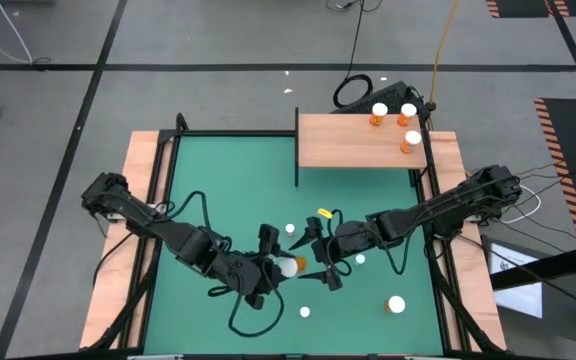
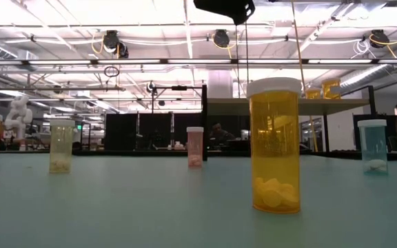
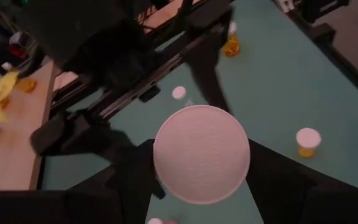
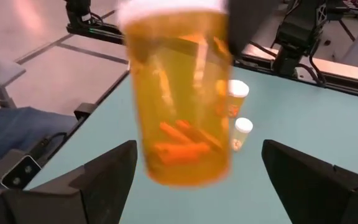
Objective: Pick and place medicine bottles onto shelf by color
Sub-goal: Put the orange pill bottle on the shelf
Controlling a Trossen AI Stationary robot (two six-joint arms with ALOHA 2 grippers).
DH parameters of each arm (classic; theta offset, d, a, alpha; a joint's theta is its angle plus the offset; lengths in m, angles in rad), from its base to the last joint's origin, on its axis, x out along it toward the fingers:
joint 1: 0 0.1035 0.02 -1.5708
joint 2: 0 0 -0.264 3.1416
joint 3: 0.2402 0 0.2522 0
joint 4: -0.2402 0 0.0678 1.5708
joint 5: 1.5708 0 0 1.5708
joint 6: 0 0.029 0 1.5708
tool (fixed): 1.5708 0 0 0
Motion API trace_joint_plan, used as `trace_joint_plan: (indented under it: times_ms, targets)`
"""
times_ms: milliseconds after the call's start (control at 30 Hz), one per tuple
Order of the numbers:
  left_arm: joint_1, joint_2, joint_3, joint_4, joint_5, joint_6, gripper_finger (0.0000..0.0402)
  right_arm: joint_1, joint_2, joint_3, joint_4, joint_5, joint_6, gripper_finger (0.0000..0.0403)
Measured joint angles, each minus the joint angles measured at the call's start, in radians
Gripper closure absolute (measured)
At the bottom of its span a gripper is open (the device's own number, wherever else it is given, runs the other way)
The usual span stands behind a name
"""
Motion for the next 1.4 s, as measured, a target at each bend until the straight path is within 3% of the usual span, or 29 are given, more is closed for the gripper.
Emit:
trace_joint_plan:
  times_ms: [500, 967, 1200, 1400]
  targets:
    - [-0.001, 0.0, 0.0, -0.001, -0.025, -0.007, 0.0172, -0.012, 0.0, 0.0, -0.004, 0.0, 0.062, 0.0072]
    - [0.001, 0.0, 0.0, -0.002, -0.033, -0.006, 0.0172, -0.029, 0.0, 0.0, -0.005, -0.004, 0.031, 0.0196]
    - [0.0, 0.0, -0.013, 0.014, -0.032, 0.013, 0.0171, -0.029, 0.0, 0.0, -0.006, 0.0, 0.004, 0.0235]
    - [-0.002, 0.0, -0.033, 0.031, -0.018, 0.005, 0.0115, -0.03, -0.008, 0.0, -0.003, 0.005, -0.004, 0.0251]
